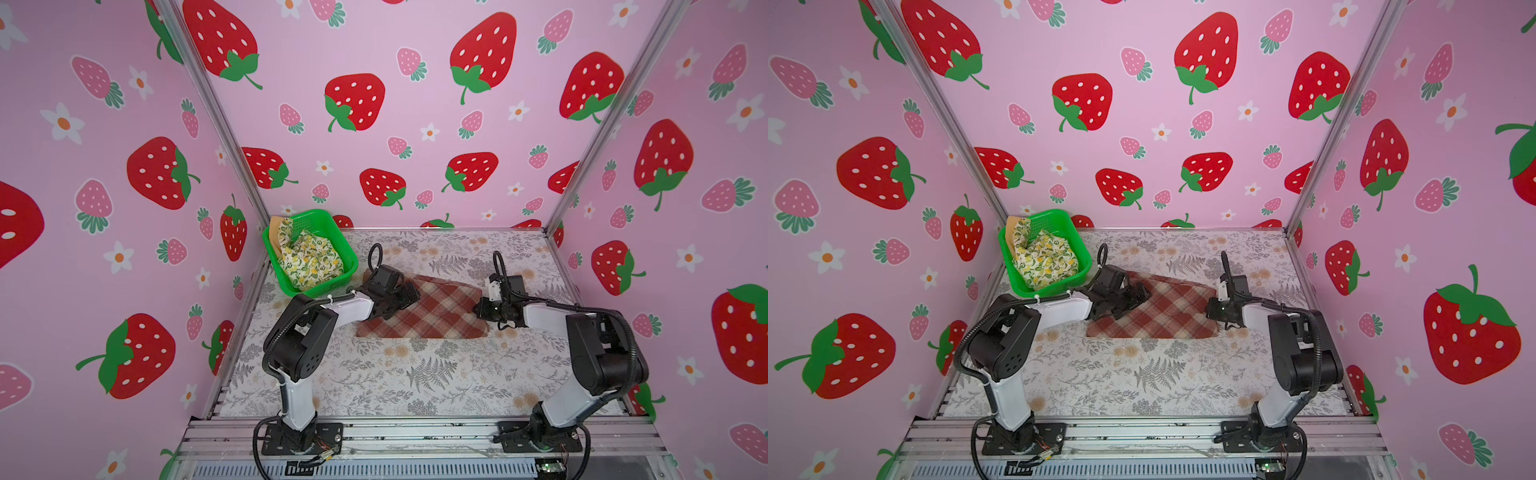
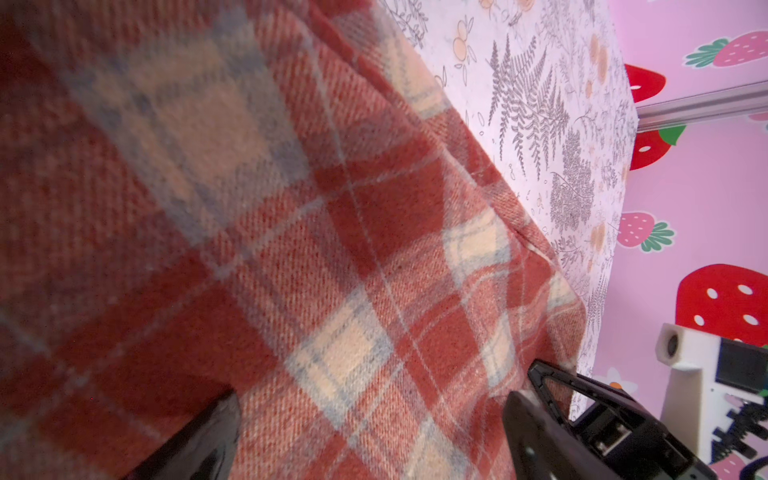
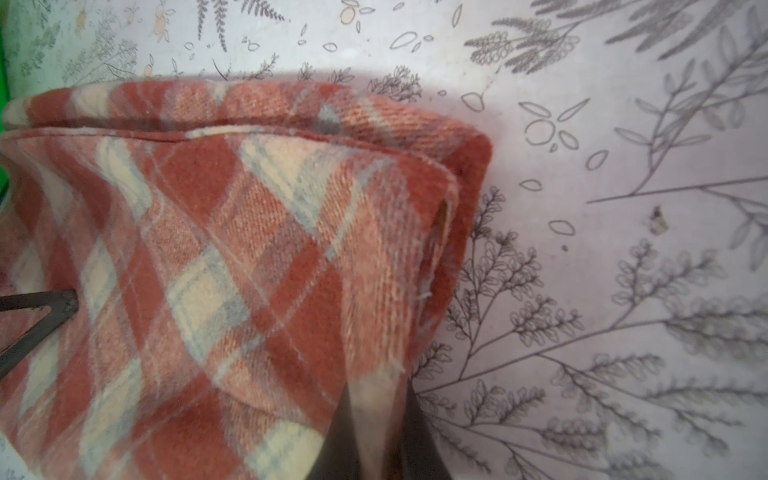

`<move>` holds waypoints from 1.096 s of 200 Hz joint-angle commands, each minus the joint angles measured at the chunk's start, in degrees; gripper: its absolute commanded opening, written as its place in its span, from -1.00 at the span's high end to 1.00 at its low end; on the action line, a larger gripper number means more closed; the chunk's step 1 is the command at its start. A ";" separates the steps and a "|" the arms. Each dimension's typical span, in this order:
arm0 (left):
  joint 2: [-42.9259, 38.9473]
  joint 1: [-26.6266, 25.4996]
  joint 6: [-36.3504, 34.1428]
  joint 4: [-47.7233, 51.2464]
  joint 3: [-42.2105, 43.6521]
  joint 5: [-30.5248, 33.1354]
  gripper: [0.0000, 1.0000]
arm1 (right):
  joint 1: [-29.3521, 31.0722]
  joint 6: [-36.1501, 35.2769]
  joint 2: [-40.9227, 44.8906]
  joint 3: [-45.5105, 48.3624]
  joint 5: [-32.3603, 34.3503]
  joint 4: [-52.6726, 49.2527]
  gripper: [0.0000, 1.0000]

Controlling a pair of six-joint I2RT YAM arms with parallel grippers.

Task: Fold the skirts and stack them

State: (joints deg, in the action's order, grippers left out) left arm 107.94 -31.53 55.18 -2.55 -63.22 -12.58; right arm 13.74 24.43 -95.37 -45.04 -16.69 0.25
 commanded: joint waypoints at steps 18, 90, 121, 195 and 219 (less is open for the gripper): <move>-3.13 -3.53 -0.62 0.87 -3.21 -1.47 -0.99 | -1.74 -4.76 0.62 -5.96 5.80 -12.77 0.82; -1.63 -11.13 4.74 -7.64 -4.80 -3.97 -0.99 | -1.96 -7.81 3.06 -13.89 8.60 -21.50 0.82; 1.49 -13.14 7.76 -12.69 -4.74 -5.56 -0.99 | -1.96 -7.90 3.85 -15.36 8.60 -22.72 0.82; 6.13 -16.33 11.19 -18.22 -5.61 -7.05 -0.99 | -1.96 -8.60 3.72 -19.54 7.88 -26.13 0.82; 6.92 -16.97 12.14 -19.82 -5.70 -7.37 -0.99 | -1.93 -8.69 3.61 -20.61 7.17 -26.90 0.81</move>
State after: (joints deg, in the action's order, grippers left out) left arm 114.06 -47.70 65.17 -18.41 -66.32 -18.65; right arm 12.25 16.60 -93.41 -63.53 -9.06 -24.62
